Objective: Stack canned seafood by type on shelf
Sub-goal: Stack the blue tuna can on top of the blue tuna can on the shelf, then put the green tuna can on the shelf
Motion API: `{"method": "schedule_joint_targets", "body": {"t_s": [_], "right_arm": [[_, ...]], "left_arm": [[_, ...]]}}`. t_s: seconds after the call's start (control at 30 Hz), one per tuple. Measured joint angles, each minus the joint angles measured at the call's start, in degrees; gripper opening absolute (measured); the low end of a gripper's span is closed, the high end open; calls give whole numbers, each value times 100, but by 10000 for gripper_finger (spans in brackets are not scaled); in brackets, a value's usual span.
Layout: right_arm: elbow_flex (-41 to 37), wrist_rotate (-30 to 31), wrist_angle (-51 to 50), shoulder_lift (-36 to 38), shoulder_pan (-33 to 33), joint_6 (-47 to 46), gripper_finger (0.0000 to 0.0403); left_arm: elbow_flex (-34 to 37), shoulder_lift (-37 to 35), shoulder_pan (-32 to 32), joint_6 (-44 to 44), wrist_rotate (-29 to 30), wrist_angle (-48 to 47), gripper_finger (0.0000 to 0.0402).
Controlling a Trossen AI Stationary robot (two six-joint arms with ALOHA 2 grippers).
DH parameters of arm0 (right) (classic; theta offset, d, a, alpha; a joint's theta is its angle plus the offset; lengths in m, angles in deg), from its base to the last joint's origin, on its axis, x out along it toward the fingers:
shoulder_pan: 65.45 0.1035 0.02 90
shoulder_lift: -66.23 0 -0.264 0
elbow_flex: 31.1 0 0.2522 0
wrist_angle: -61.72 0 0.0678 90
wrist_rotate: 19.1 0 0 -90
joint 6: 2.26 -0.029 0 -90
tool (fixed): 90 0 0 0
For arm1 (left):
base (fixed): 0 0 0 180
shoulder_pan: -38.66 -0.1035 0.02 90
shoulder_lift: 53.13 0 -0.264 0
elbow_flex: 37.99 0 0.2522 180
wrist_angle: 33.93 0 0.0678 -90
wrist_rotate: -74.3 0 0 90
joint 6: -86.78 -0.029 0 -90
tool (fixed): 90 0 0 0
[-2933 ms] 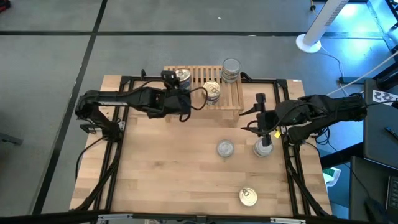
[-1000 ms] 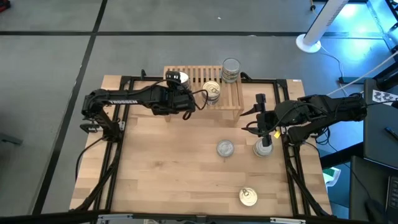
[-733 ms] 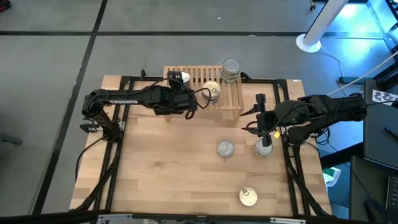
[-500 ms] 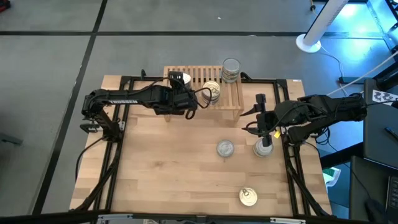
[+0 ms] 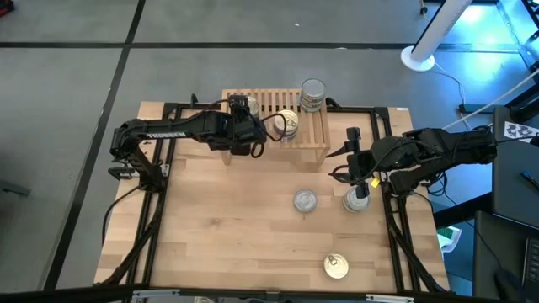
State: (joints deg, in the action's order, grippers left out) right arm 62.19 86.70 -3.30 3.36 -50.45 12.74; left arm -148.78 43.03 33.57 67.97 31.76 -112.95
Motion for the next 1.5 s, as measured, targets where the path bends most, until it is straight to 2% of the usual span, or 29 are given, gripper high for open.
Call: {"method": "schedule_joint_targets", "body": {"t_s": [0.4, 0.87, 1.2, 1.5], "right_arm": [[0, -135, 3, 0, -1, 0, 230], [-2, -190, 9, -2, 0, -43, 230], [-2, -551, -244, -2, 0, -565, 230], [-2, -652, -850, -2, 0, -1641, 230]], "left_arm": [[0, -102, 308, -71, -201, -4, 224], [11, -258, 601, -62, 244, 38, 223], [11, -258, 1166, -40, 285, 495, 223], [11, -258, 1829, 837, 212, 1045, 223]]}}
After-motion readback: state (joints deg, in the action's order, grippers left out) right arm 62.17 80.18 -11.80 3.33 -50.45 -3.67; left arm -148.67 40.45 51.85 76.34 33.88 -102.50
